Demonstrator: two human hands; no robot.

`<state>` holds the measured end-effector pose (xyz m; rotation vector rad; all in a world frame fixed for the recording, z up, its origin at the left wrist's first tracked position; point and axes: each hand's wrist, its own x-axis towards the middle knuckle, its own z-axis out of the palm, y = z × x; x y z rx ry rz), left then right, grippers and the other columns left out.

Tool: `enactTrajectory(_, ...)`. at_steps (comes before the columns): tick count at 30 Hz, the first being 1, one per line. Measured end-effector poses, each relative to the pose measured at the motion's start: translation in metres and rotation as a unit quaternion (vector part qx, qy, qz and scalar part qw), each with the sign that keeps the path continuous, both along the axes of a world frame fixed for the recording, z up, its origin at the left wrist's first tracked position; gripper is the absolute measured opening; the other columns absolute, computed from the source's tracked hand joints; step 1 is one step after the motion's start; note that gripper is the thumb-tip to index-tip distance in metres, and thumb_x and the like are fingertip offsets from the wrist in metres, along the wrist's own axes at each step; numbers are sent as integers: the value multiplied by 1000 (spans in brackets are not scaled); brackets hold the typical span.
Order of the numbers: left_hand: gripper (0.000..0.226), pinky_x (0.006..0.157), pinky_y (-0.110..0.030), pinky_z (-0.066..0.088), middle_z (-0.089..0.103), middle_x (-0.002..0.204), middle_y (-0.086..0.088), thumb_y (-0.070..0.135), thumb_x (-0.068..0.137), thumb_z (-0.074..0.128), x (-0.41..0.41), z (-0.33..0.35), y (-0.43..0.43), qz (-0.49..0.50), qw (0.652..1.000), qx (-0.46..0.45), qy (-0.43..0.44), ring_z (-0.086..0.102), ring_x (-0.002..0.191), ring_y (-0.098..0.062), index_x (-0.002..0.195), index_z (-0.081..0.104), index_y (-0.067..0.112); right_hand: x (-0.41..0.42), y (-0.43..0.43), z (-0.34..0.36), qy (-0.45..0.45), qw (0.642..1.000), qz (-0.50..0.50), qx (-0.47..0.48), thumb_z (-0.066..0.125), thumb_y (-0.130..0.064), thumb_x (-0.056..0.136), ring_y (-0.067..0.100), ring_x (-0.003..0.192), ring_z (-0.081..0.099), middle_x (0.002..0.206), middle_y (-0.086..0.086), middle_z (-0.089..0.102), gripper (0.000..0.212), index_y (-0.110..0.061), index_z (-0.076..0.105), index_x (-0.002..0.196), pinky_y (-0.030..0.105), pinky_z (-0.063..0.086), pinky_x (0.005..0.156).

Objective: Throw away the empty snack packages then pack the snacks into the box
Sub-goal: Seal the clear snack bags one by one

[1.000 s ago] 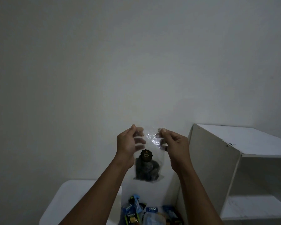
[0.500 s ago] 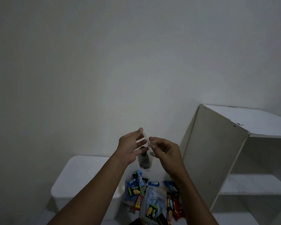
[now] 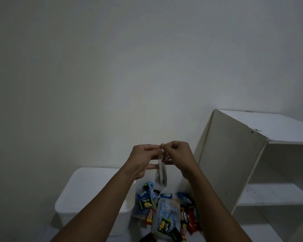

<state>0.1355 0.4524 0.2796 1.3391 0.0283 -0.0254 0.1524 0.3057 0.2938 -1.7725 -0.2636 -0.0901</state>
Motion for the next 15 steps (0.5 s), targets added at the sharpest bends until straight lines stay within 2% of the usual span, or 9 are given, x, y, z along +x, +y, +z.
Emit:
enactTrajectory(4, 11, 63, -30, 49, 75, 88, -7, 7, 88, 70, 2, 0, 0, 7, 999, 34, 8, 64, 67, -16, 98, 75, 8, 5, 0, -3, -2, 1000, -30, -4, 60, -12, 96, 19, 58, 67, 65, 12, 70, 23, 5, 69, 82, 51, 62, 72)
enactTrajectory(9, 12, 62, -31, 57, 75, 93, -16, 2, 86, 71, 7, 1, 1, 27, 999, 34, -8, 73, 78, -26, 98, 72, 4, 5, -3, -5, 3, 1000, -14, -14, 65, -5, 89, 29, 71, 72, 77, 18, 74, 9, -1, 73, 92, 49, 61, 76)
enactTrajectory(12, 16, 61, -31, 57, 75, 92, -16, 0, 85, 71, 7, 1, 1, 29, 999, 23, -10, 73, 77, -25, 100, 71, 3, 6, -5, -4, 1, 1000, -12, -21, 63, 2, 86, 37, 83, 73, 83, 20, 74, 16, -5, 71, 99, 47, 62, 80)
enactTrajectory(15, 18, 62, -33, 59, 73, 93, -17, -4, 85, 70, 7, 1, 0, 30, 999, -6, -13, 74, 76, -25, 102, 69, 1, 4, -6, -1, 9, 999, 21, -41, 68, 2, 84, 37, 86, 72, 86, 24, 73, 21, -12, 68, 101, 46, 62, 80)
